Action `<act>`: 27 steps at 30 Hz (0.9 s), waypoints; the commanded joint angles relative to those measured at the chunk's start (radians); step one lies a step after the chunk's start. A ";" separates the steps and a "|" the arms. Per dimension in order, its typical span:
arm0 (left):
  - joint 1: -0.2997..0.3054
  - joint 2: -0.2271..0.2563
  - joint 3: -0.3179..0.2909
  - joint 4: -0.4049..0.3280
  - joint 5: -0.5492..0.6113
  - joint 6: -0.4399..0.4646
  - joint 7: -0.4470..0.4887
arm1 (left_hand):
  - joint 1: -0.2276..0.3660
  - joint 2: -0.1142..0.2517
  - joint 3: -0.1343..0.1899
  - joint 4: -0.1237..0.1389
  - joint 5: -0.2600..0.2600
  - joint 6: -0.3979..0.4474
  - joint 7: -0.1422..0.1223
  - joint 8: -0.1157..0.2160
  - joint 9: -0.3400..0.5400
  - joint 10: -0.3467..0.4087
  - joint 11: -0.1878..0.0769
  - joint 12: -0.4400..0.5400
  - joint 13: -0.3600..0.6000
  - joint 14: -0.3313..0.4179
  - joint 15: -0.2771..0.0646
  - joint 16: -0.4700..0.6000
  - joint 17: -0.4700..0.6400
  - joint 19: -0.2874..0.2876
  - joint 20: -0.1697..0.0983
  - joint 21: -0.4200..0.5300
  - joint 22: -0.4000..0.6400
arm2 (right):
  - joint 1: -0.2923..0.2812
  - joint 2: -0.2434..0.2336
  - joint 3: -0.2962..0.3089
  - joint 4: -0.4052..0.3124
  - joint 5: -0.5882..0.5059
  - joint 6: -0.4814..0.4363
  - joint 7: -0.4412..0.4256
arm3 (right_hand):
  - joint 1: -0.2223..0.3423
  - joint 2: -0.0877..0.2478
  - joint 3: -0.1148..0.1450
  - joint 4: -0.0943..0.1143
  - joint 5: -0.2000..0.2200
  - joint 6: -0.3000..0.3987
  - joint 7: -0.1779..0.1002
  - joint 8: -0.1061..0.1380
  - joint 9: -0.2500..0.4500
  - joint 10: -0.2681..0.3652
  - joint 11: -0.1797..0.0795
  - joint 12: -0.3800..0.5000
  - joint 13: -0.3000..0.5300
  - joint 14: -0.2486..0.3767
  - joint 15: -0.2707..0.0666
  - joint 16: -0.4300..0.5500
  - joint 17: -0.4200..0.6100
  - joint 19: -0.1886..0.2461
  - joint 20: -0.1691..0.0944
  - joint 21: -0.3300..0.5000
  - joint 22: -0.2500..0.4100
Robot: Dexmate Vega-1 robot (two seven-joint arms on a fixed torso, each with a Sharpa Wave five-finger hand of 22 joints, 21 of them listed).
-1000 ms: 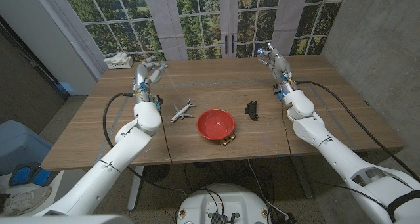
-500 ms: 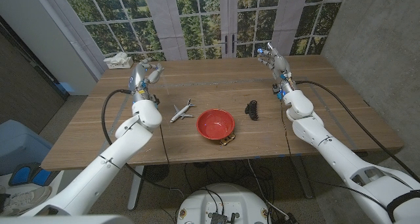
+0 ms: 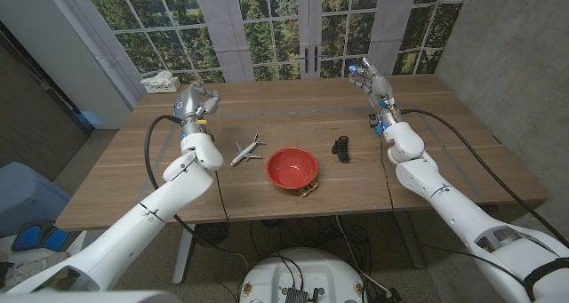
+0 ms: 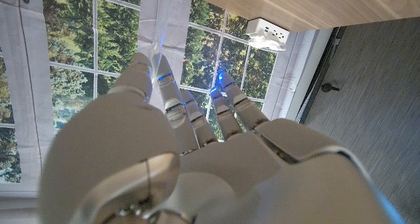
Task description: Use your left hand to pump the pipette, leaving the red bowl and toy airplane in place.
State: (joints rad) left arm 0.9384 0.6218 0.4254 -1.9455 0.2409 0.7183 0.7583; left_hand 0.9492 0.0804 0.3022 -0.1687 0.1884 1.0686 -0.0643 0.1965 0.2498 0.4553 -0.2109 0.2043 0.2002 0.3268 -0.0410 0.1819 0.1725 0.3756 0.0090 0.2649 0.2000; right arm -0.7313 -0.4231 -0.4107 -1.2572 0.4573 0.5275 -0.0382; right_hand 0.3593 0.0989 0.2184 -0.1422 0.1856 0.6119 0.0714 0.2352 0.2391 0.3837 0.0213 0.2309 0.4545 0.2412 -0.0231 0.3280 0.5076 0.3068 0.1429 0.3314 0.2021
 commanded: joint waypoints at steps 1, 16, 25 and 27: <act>-0.053 0.037 0.092 -0.006 0.086 0.169 -0.042 | 0.003 -0.006 -0.004 -0.001 0.001 0.009 -0.003 0.007 0.001 0.010 0.000 0.008 -0.001 0.002 -0.085 0.004 0.001 -0.008 0.001 -0.003 -0.001 | -0.016 -0.012 0.006 -0.022 -0.003 -0.004 -0.010 | 0.000 0.004 0.002 -0.003 0.004 -0.005 0.004 -0.005 0.006 -0.003 0.003 -0.002 0.002 0.000 0.000 -0.004 0.004 0.000 0.002 -0.003 0.003; -0.124 0.079 0.205 -0.013 0.150 0.373 -0.150 | 0.003 -0.014 -0.007 -0.002 0.002 0.036 -0.003 0.015 -0.004 0.026 -0.001 0.012 -0.002 0.008 -0.095 0.006 0.001 -0.010 0.001 -0.006 -0.002 | -0.033 -0.021 0.011 -0.041 -0.009 0.001 -0.018 | -0.001 0.003 0.003 -0.004 0.004 -0.006 0.004 -0.005 0.007 -0.003 0.001 -0.001 0.002 0.000 0.000 -0.005 0.004 0.001 0.002 -0.003 0.003; -0.221 0.117 0.327 -0.016 0.167 0.530 -0.259 | 0.004 -0.018 -0.008 -0.002 0.003 0.034 0.004 0.012 -0.008 0.034 -0.003 0.013 -0.002 0.005 -0.101 0.005 0.001 -0.020 0.004 -0.010 -0.003 | -0.047 -0.028 0.017 -0.059 -0.014 0.004 -0.027 | -0.002 0.002 0.004 -0.004 0.004 -0.007 0.003 -0.005 0.007 -0.002 0.001 -0.001 0.002 0.001 0.001 -0.005 0.004 0.000 0.002 -0.003 0.003; -0.254 0.135 0.363 -0.022 0.159 0.565 -0.305 | 0.004 -0.020 -0.009 -0.002 0.003 0.031 0.004 0.010 -0.008 0.033 -0.004 0.013 -0.002 0.004 -0.101 0.005 0.001 -0.022 0.004 -0.011 -0.003 | -0.049 -0.029 0.018 -0.062 -0.021 0.008 -0.033 | -0.002 0.002 0.004 -0.004 0.004 -0.008 0.003 -0.006 0.007 -0.003 0.001 -0.001 0.002 0.002 0.001 -0.005 0.004 0.001 0.002 -0.003 0.003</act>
State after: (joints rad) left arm 0.7924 0.7050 0.6539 -1.9568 0.3868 1.1051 0.5944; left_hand 0.9502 0.0709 0.2980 -0.1728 0.1884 1.0954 -0.0662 0.2081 0.2412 0.4787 -0.2124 0.2130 0.1952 0.3268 -0.0410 0.1819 0.1725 0.3586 0.0104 0.2550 0.1952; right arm -0.7650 -0.4444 -0.3993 -1.3005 0.4468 0.5270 -0.0575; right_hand 0.3593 0.0990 0.2183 -0.1422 0.1856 0.6068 0.0767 0.2352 0.2443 0.3838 0.0213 0.2309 0.4545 0.2412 -0.0231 0.3279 0.5075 0.3068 0.1430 0.3321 0.2021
